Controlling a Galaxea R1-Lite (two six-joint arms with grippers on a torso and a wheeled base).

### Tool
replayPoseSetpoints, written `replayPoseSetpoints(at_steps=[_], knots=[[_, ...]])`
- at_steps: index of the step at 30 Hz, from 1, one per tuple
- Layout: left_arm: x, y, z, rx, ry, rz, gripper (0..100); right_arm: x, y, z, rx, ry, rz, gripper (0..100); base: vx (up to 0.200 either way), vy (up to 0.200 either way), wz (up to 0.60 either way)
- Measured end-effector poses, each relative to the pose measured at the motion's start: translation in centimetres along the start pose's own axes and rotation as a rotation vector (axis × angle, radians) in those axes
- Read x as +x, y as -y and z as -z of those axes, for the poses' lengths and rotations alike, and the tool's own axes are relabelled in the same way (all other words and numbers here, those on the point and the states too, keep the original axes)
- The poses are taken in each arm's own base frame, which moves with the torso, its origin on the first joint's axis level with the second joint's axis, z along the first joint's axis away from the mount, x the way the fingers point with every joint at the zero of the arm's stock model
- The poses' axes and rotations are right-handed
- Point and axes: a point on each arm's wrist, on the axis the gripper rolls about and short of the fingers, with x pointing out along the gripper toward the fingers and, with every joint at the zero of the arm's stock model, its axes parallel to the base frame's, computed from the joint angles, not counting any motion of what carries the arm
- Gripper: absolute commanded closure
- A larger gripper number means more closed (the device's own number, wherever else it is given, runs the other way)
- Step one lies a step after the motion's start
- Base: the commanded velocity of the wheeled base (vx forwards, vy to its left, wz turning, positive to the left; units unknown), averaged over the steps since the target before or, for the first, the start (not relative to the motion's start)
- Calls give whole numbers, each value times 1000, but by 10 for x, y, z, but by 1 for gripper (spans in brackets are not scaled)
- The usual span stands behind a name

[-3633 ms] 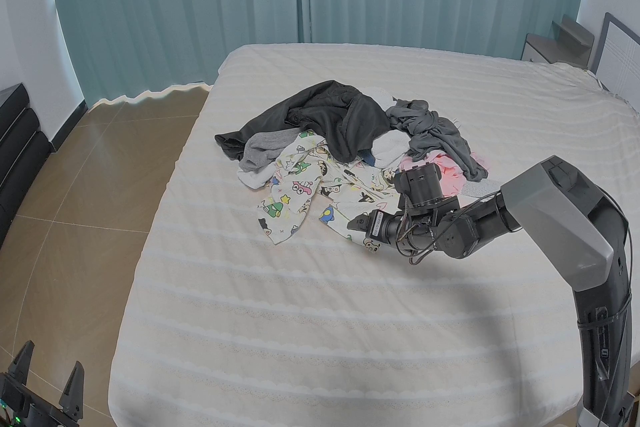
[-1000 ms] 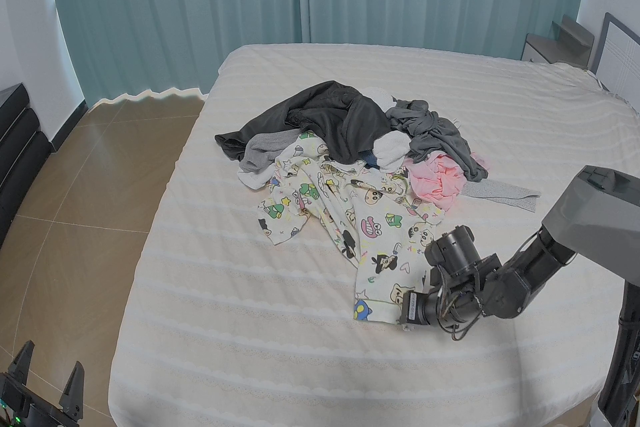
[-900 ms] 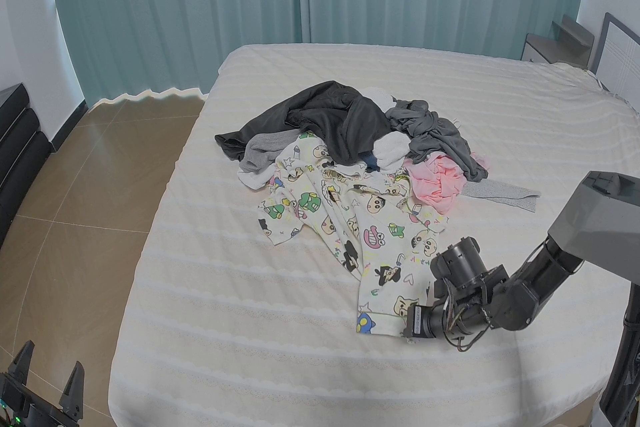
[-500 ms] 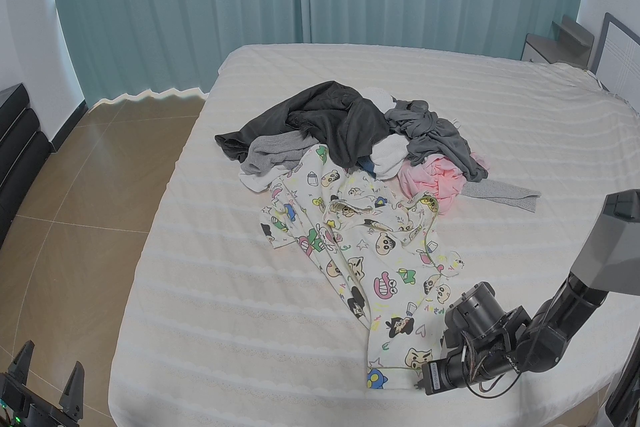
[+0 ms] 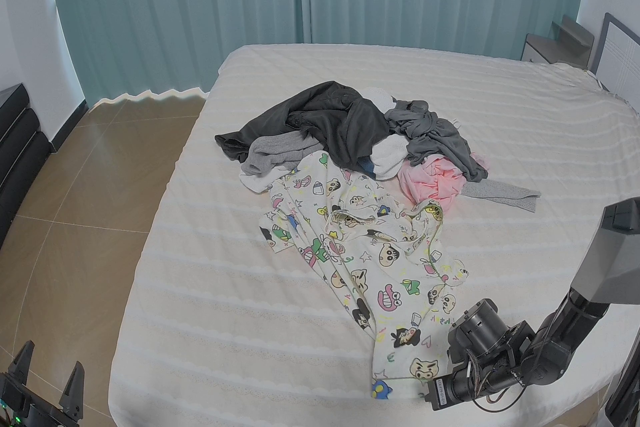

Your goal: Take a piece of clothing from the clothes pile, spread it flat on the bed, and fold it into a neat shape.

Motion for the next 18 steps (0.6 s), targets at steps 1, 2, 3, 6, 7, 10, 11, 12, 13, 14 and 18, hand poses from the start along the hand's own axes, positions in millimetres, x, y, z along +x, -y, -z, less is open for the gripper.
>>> replayPoseSetpoints(at_steps=[1,2,3,6,7,10,11,12,13,14,18], knots=[[0,0,0,0,0,-1,0,0,0,1,-1,-6,3,0,0,0,0],[0,0,0,1,0,-1,0,1,0,2,-3,-10,5,0,0,0,0],[0,0,0,1,0,-1,0,2,0,2,-6,-5,3,0,0,0,0],[0,0,0,0,0,0,0,4,-3,0,-20,32,-9,0,0,0,0],[0,0,0,0,0,0,0,5,-4,0,-23,43,-8,0,0,0,0],[0,0,0,0,0,0,0,8,-4,-1,-24,77,10,0,0,0,0],[0,0,0,0,0,0,0,10,-4,-2,-22,86,13,0,0,0,0],[0,0,0,0,0,0,0,11,-4,-2,-21,94,16,0,0,0,0],[0,0,0,0,0,0,0,12,-5,-4,-20,106,12,0,0,0,0],[0,0,0,0,0,0,0,14,-5,-6,-19,124,5,0,0,0,0],[0,0,0,0,0,0,0,18,-8,-13,0,185,-23,0,0,0,0]])
